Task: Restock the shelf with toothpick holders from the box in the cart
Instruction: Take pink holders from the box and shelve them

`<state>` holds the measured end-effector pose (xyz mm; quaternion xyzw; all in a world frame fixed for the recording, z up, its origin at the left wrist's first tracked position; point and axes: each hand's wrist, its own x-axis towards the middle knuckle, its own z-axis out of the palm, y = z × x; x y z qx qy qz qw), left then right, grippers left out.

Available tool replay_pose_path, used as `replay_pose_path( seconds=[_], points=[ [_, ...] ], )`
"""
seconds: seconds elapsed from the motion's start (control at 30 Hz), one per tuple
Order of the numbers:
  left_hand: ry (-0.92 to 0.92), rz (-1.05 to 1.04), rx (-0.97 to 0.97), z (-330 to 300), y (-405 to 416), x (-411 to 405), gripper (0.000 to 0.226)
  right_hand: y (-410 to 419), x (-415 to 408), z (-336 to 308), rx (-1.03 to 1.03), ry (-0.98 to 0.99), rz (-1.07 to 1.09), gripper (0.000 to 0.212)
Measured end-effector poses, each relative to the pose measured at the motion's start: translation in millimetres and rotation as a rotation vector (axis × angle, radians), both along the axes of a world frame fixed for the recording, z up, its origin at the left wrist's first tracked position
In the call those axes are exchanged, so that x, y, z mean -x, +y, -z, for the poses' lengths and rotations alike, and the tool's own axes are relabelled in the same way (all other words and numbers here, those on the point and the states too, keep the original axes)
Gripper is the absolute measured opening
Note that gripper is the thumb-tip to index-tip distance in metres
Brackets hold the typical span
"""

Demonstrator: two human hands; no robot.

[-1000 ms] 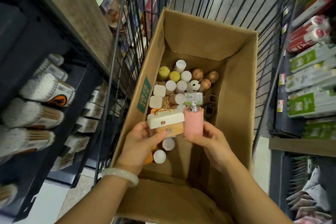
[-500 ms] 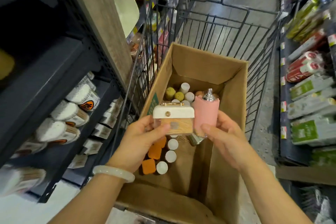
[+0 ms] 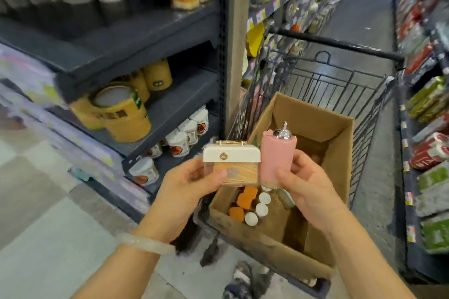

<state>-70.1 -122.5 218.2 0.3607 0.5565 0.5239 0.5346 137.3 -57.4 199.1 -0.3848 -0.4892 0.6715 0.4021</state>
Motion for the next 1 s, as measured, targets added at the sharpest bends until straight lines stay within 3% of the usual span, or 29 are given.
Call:
replay_pose_path(
  seconds=[0.17, 0.43, 0.57, 0.73, 0.9, 1.0],
  points=[
    [0.116, -0.175, -0.044, -30.0, -103.0, 56.6, 0.043, -69.3, 67.5, -26.8, -0.002, 0.112, -0.189, 0.095],
    [0.189, -0.391, -0.167, -89.3, -214.4, 139.5, 0.040, -139.6, 182.7, -84.2, -0.157, 0.151, -0.445, 0.090],
    [0.190, -0.464, -0.243, -120.6, -234.2, 177.5, 0.030, -147.6, 228.8, -121.1, -0.286, 0.133, -0.509, 0.083],
    [0.253, -0.488, -0.336, -157.2, -238.0, 227.2, 0.045, -142.8, 285.7, -162.9, -0.415, 0.126, -0.522, 0.080],
    [0.298, -0.508, -0.410, -190.5, -223.9, 287.6, 0.050, -132.4, 343.3, -204.0, -0.489, 0.181, -0.523, 0.039],
    [0.310, -0.510, -0.448, -211.6, -211.1, 322.9, 0.043, -120.3, 376.1, -223.6, -0.536, 0.207, -0.486, 0.039]
  ],
)
